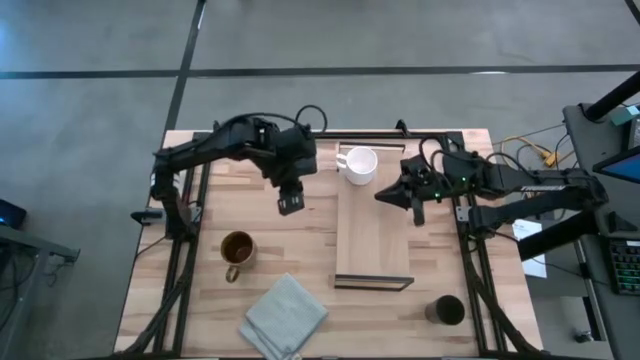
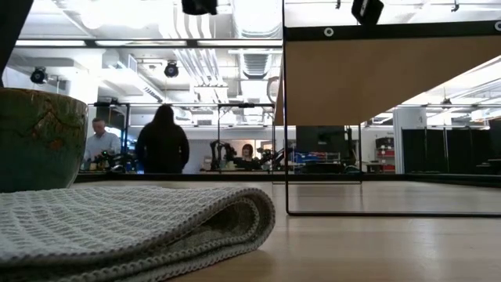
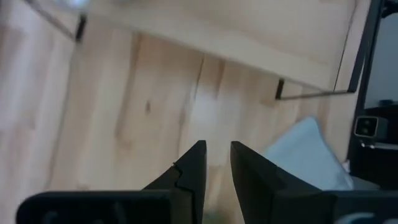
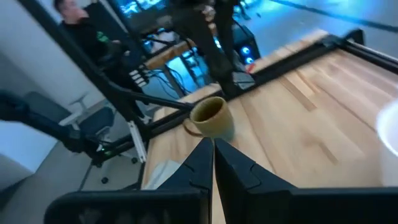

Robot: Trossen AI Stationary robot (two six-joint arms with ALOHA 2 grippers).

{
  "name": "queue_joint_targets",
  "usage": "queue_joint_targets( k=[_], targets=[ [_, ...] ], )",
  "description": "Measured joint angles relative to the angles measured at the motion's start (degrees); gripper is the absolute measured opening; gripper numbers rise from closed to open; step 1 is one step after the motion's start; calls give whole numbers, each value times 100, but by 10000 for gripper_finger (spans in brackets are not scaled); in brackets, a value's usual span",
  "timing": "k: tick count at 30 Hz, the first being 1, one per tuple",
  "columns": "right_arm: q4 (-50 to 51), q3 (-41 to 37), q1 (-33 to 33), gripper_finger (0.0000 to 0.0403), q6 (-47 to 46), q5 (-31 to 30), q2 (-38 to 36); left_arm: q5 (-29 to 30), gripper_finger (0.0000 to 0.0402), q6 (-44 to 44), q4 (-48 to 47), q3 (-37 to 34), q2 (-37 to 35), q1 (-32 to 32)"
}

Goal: Stack small to large cups/mugs on shelf
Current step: Put the brown mug on the shelf

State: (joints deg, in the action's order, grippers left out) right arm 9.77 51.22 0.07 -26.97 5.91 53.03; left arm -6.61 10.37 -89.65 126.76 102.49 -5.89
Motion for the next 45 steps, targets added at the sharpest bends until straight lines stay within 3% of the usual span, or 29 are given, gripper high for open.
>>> queue_joint_targets(
  k=[10, 13, 19, 26, 36, 45],
  targets=[
    [-12, 0, 456, 9, 40, -13, -48, -1, 59, 1304, -34, -607, -241, 708],
    [20, 0, 590, 9, 42, -113, -115, -15, 59, 2117, -38, -846, -394, 1027],
    [440, 2, 781, 9, 64, -1001, -173, 13, 59, 4158, -37, -1430, -795, 1807],
    [496, 2, 786, 9, 48, -1064, -72, 329, 59, 5705, -38, -2306, -1017, 2716],
    [466, 2, 786, 9, -288, -1060, -37, 420, 59, 6436, 266, -3855, -1190, 3110],
    [427, 3, 815, 9, -756, -1053, -37, 802, 59, 6601, 1669, -5461, -1845, 3100]
  ],
)
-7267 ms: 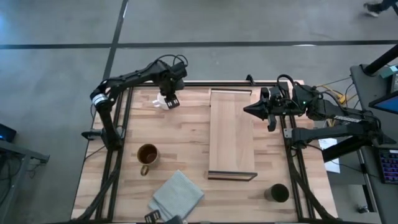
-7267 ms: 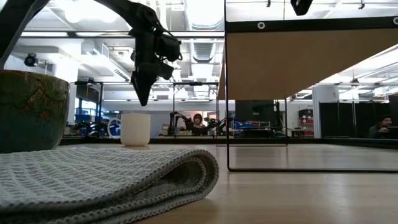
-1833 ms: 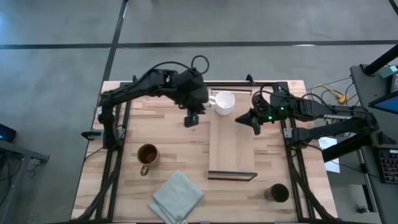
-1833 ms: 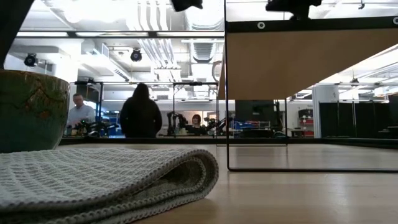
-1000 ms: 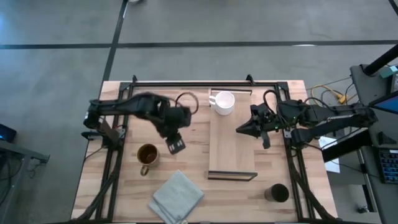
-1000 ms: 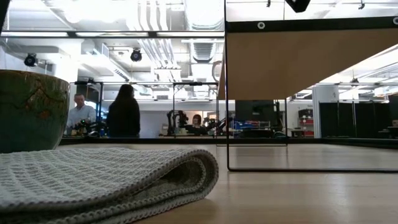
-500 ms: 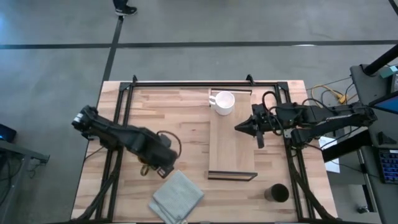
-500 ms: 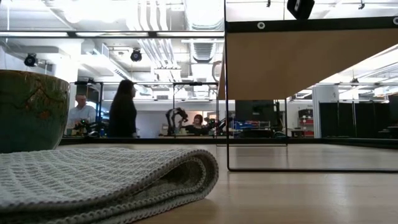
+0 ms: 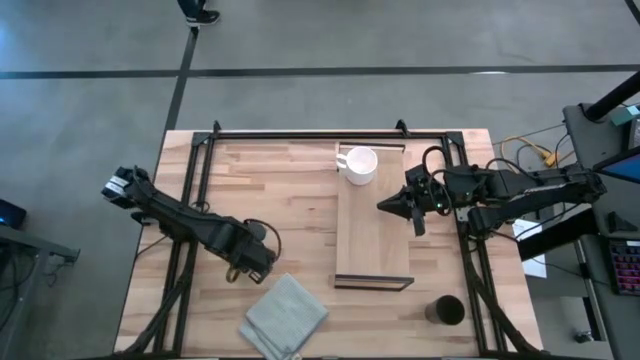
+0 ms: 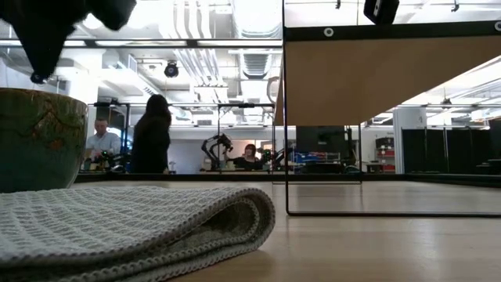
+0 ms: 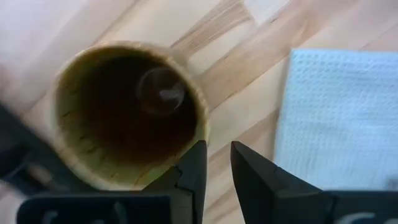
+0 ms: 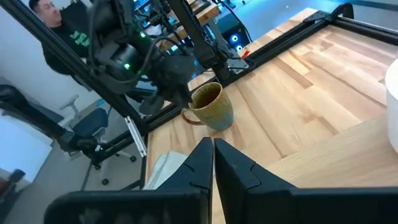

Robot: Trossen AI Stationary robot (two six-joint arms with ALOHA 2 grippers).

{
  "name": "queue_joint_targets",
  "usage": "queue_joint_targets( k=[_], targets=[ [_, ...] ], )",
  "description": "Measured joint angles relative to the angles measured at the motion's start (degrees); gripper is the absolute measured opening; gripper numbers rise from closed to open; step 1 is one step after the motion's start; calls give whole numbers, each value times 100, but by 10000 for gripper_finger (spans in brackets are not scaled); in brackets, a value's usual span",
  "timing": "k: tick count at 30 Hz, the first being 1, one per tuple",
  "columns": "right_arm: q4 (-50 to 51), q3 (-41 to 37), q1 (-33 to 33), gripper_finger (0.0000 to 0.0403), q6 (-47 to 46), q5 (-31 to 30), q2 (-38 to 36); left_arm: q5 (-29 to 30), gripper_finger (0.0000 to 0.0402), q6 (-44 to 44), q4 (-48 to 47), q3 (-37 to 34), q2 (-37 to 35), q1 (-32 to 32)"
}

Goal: Stack small to large cups/mugs on shelf
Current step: Put the brown mug on the shelf

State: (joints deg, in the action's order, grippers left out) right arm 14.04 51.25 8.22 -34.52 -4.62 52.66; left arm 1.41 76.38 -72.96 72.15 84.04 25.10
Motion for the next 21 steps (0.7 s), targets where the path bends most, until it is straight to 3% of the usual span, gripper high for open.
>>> queue_joint_targets(
  k=[7, 16, 21],
  targets=[
    [31, -1, 159, 9, -76, 1, 0, 245, 59, 252, 646, -794, -479, 0],
    [32, -1, 416, 9, -103, 1, 0, 306, 59, 275, 667, -904, -645, -2],
    [33, -1, 416, 9, 74, -1, 0, 304, 59, 277, 1130, -1017, -611, -42]
  ],
)
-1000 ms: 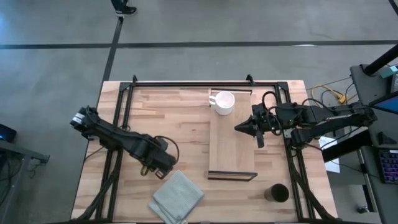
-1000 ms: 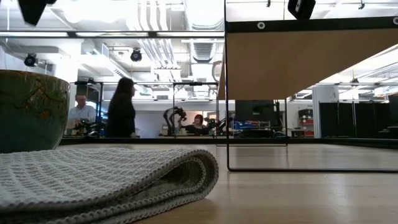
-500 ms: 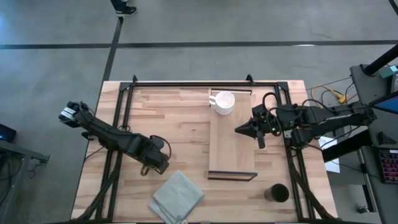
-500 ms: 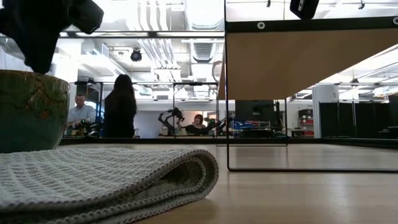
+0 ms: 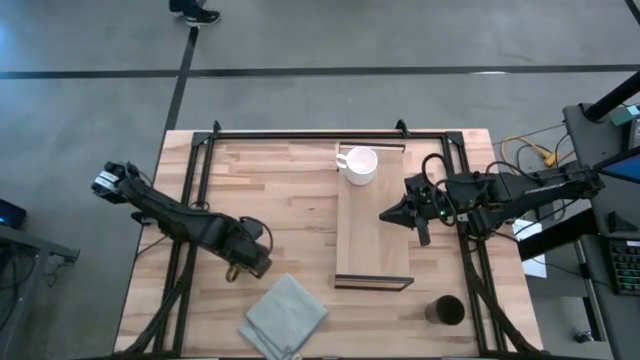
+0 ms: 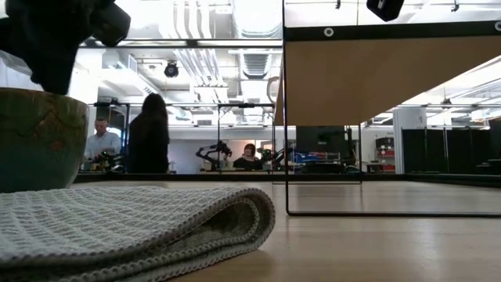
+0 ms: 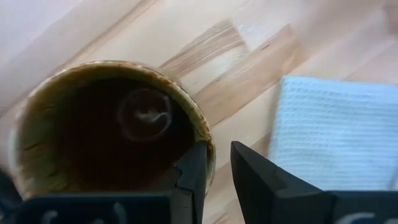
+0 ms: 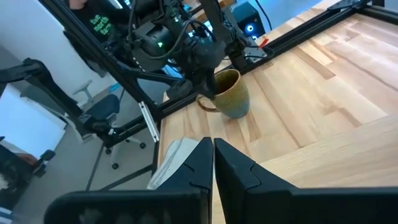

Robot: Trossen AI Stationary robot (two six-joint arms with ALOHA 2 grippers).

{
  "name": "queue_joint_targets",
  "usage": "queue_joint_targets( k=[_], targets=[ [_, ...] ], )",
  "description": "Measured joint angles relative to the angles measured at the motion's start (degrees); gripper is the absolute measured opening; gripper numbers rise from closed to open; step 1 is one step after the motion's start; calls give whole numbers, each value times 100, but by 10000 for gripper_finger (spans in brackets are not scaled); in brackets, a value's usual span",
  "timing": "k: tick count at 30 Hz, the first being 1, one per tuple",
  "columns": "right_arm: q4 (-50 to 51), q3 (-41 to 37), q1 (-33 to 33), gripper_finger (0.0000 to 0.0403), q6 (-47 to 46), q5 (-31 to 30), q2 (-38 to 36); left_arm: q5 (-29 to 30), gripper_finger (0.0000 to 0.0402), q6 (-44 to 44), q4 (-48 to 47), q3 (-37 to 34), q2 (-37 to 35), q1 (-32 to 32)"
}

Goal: Stack small to large cups/mugs on shelf
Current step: Put the brown mug on the shelf

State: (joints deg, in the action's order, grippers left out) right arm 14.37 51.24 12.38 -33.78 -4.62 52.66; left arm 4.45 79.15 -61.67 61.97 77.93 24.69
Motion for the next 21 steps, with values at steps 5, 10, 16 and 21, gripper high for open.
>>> queue_joint_targets(
  k=[5, 10, 16, 21],
  targets=[
    [18, 0, 0, 9, 24, 0, 0, 0, 59, -7, 277, -20, 132, -177],
    [40, 0, 0, 9, 85, 2, 0, -21, 59, -150, 267, -10, 246, -355],
    [42, 0, 0, 9, 103, 0, 0, -199, 59, -171, 232, -6, 254, -478],
    [39, 0, 0, 9, 103, 0, 0, -509, 59, -162, 225, -6, 256, -485]
  ],
)
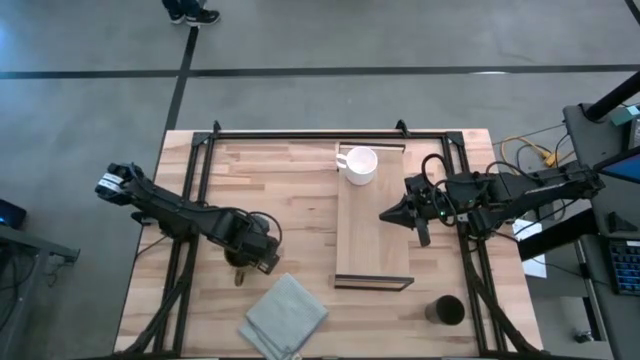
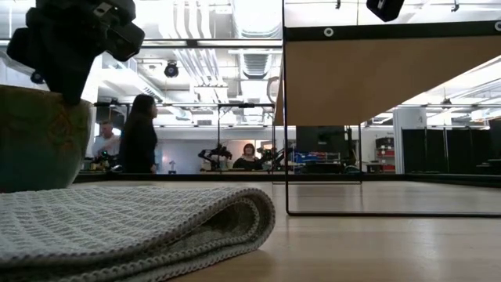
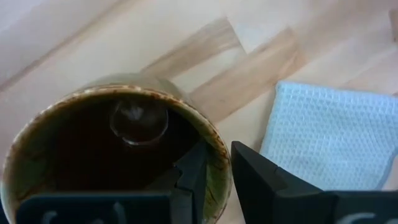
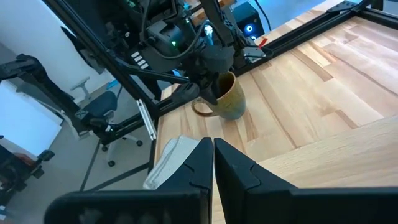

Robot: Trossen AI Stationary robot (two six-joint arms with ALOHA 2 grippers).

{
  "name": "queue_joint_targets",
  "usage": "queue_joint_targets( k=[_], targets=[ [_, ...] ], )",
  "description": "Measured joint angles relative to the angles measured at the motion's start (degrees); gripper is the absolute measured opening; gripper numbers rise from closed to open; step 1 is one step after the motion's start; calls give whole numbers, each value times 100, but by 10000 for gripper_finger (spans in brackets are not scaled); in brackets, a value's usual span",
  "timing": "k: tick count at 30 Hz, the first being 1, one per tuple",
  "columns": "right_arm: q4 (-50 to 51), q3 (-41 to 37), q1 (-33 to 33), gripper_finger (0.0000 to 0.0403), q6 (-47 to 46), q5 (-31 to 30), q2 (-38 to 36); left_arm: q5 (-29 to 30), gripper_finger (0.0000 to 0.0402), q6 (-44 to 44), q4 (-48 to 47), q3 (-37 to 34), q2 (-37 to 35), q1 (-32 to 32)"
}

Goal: Stack small to large cups/mugs on shelf
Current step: Put the brown mug on the shelf

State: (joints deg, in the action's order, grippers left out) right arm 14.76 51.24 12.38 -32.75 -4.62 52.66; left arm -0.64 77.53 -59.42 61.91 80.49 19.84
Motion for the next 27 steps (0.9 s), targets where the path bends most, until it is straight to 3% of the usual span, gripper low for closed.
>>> queue_joint_targets(
  k=[12, 17, 24, 27],
  targets=[
    [-1, 0, 0, 9, 0, 0, 0, -228, 59, -9, -493, 0, 0, 1],
    [-2, 0, 0, 9, 0, 2, 0, -220, 58, -432, -595, 0, 2, 0],
    [-4, 0, 0, 9, 0, 0, 0, -165, 12, -779, -588, 0, 33, 0],
    [-4, 0, 0, 9, 0, 0, 0, -135, 10, -936, -587, 1, 33, 0]
  ],
)
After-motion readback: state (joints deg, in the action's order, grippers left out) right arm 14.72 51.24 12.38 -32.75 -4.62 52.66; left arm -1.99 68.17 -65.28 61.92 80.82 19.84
